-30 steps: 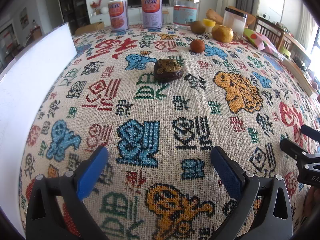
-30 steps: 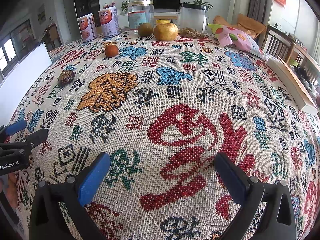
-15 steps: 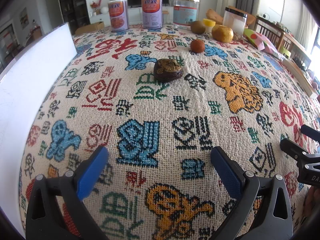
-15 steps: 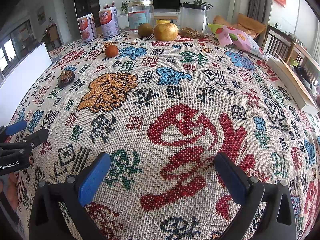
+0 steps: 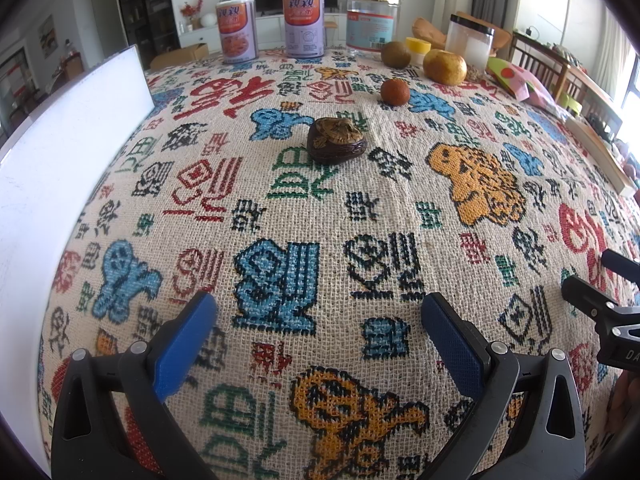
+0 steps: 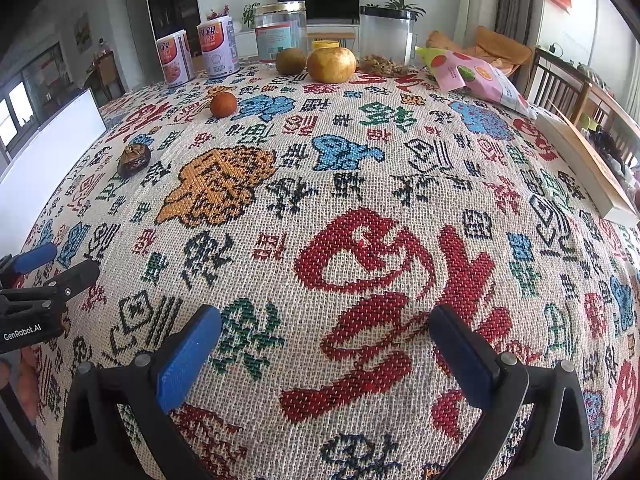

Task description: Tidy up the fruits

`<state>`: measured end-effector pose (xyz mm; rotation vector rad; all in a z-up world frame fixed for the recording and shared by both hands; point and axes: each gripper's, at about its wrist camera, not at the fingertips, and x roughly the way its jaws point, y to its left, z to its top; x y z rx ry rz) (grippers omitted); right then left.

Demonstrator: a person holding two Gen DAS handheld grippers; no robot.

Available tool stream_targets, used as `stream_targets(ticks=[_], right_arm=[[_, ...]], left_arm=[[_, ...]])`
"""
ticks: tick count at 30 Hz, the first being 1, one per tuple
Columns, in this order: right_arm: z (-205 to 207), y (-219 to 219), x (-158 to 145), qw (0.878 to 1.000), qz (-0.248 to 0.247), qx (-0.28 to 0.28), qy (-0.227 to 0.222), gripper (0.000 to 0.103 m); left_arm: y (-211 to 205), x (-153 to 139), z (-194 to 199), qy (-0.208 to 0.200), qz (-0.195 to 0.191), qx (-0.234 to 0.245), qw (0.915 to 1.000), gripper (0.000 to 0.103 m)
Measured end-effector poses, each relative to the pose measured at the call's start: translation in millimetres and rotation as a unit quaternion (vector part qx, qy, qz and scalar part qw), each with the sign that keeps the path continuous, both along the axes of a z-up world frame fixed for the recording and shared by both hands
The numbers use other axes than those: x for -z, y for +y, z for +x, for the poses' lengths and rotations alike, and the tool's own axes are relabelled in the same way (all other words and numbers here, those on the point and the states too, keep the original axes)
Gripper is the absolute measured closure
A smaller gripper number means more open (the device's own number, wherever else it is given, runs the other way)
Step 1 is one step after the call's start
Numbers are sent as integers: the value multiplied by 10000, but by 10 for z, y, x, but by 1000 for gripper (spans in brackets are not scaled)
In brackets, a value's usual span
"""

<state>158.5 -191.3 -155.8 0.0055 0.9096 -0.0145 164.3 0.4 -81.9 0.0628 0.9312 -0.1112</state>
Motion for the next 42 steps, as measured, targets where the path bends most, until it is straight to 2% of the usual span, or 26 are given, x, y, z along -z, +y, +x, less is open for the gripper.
stream_targets(ticks=[36,39,42], right_arm=[[-2,-10,3,10000,20,2,-5,0],[-2,-10,2,10000,27,2,-7,0],[-3,-9,1,10000,24,2,-6,0]], left_arm=[[9,4,6,2,-13,3,10000,1],[16,-12,-8,-10,-127,79,9999,1],[89,-78,-18,43,-561,480,9973,1]])
